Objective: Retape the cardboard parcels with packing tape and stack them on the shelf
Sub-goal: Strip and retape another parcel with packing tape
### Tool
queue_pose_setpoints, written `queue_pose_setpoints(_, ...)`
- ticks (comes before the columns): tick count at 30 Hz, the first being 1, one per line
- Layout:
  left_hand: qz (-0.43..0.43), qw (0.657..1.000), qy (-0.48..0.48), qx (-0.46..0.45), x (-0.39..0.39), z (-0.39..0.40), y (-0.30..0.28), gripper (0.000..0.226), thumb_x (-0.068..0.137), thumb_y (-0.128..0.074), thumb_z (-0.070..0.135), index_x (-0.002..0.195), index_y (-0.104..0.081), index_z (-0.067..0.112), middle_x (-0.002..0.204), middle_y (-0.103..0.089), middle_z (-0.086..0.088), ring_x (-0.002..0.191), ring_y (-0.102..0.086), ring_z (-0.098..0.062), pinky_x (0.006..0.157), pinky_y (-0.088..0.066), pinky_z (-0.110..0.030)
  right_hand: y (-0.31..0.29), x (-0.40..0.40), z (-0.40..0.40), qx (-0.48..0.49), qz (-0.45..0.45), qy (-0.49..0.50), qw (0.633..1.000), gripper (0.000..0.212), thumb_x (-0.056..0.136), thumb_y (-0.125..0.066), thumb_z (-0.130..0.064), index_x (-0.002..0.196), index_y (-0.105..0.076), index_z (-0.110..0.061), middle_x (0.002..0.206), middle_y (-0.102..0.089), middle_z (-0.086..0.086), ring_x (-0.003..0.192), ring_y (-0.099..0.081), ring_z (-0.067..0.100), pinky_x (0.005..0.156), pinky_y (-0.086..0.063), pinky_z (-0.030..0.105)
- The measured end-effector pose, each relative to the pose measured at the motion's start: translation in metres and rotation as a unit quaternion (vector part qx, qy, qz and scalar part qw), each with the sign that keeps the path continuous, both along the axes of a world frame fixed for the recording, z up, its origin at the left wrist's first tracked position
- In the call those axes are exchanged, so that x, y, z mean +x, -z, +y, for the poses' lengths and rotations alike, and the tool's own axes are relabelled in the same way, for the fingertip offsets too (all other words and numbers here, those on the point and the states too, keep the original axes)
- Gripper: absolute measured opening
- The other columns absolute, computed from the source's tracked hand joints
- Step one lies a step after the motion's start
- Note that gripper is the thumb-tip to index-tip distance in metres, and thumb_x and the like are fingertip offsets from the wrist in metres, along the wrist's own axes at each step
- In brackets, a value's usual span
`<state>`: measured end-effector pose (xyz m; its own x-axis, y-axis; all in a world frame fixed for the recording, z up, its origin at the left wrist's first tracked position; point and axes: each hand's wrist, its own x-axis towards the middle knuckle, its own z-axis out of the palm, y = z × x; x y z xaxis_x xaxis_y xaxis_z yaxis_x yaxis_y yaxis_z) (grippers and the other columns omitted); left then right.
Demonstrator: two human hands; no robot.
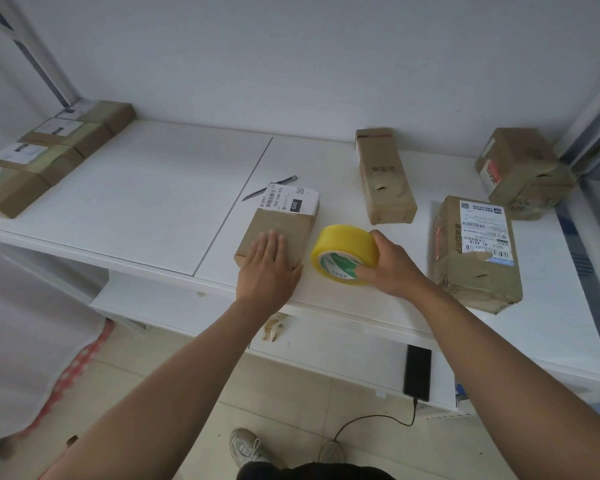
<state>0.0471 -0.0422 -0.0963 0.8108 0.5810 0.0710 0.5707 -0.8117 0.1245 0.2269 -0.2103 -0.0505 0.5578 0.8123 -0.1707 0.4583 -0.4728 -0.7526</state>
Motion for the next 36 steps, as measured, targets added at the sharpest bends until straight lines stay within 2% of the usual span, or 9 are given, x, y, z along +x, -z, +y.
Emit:
queue_pose_setpoints(4,-0.063,0.992,0.100,0.052,0.001,-0.005,0.008,0.046,0.091,-0.052,0.002,0.135,-0.054,-0.006,0.140,-0.055,-0.023,0.132,-0.052,-0.037,0.111,-0.040,-0.049,-0.002,-0.001,-0.002,0.000,-0.001,-0.001,1.000,0.046,0.063,-0.062,-0.040,0.101,-0.043,-0.021,0.082,-0.052,-0.003,0.070,-0.052,0.011,0.055,-0.037,0.029)
queue_pose_setpoints(8,-0.073,0.991,0.104,0.048,0.002,-0.001,0.001,0.045,0.088,-0.055,0.010,0.132,-0.060,0.000,0.138,-0.059,-0.017,0.124,-0.059,-0.034,0.090,-0.057,-0.050,-0.003,-0.002,-0.003,-0.004,0.001,0.003,1.000,0.045,0.063,-0.061,-0.040,0.099,-0.042,-0.020,0.080,-0.051,-0.002,0.067,-0.050,0.012,0.054,-0.037,0.029)
queue_pose_setpoints(10,-0.048,0.997,0.057,0.025,0.010,0.000,-0.010,0.053,0.094,-0.058,0.022,0.143,-0.048,0.005,0.152,-0.044,-0.013,0.132,-0.050,-0.030,0.088,-0.056,-0.045,-0.003,-0.001,-0.003,-0.004,0.002,0.004,1.000,0.045,0.064,-0.062,-0.039,0.100,-0.042,-0.021,0.081,-0.052,-0.002,0.068,-0.051,0.012,0.054,-0.037,0.029)
queue_pose_setpoints(12,0.001,1.000,0.012,0.003,0.017,0.004,-0.020,0.067,0.093,-0.055,0.039,0.149,-0.035,0.008,0.161,-0.027,-0.010,0.138,-0.035,-0.030,0.102,-0.043,-0.042,-0.001,-0.001,-0.003,-0.005,-0.001,0.002,1.000,0.043,0.071,-0.069,-0.035,0.101,-0.042,-0.021,0.082,-0.052,-0.002,0.069,-0.052,0.012,0.055,-0.038,0.029)
queue_pose_setpoints(18,0.059,0.997,0.045,-0.023,0.019,0.024,-0.018,0.091,0.081,-0.066,0.061,0.146,-0.032,0.009,0.166,-0.008,-0.011,0.151,0.001,-0.041,0.123,-0.005,-0.051,0.005,0.002,-0.006,-0.002,0.002,0.002,1.000,0.039,0.083,-0.073,-0.022,0.106,-0.041,-0.022,0.086,-0.052,-0.004,0.073,-0.053,0.011,0.056,-0.038,0.027)
queue_pose_setpoints(23,0.073,0.997,0.036,0.015,0.016,0.029,-0.019,0.087,0.088,-0.049,0.072,0.157,-0.011,0.035,0.165,-0.008,-0.009,0.149,-0.009,-0.042,0.120,-0.021,-0.051,0.008,0.002,-0.011,0.008,0.020,0.005,1.000,0.043,0.084,-0.074,-0.023,0.113,-0.042,-0.025,0.093,-0.054,-0.005,0.082,-0.057,0.015,0.061,-0.044,0.028)
queue_pose_setpoints(28,0.081,0.996,-0.021,0.018,0.023,0.023,-0.030,0.081,0.089,-0.036,0.077,0.155,-0.015,0.035,0.159,-0.021,-0.008,0.136,-0.033,-0.035,0.097,-0.045,-0.047,0.004,0.006,-0.013,0.019,0.022,0.023,0.999,0.041,0.083,-0.075,-0.022,0.113,-0.046,-0.024,0.095,-0.056,-0.002,0.083,-0.058,0.016,0.064,-0.047,0.031)
queue_pose_setpoints(32,0.086,0.995,-0.044,0.006,0.024,0.021,-0.038,0.082,0.086,-0.033,0.081,0.151,-0.021,0.032,0.144,-0.039,-0.007,0.117,-0.051,-0.032,0.080,-0.047,-0.041,-0.009,0.013,-0.010,0.051,0.022,0.030,0.998,0.053,0.081,-0.076,-0.021,0.125,-0.048,-0.021,0.104,-0.059,0.001,0.091,-0.060,0.021,0.067,-0.049,0.031)
queue_pose_setpoints(36,0.056,0.996,-0.061,-0.044,0.020,0.019,-0.051,0.082,0.084,-0.031,0.083,0.147,-0.028,0.029,0.127,-0.057,-0.004,0.100,-0.064,-0.035,0.073,-0.047,-0.037,-0.032,0.021,-0.001,0.097,0.013,0.021,0.995,0.054,0.081,-0.077,-0.021,0.128,-0.050,-0.025,0.110,-0.061,0.004,0.098,-0.064,0.024,0.082,-0.056,0.045)
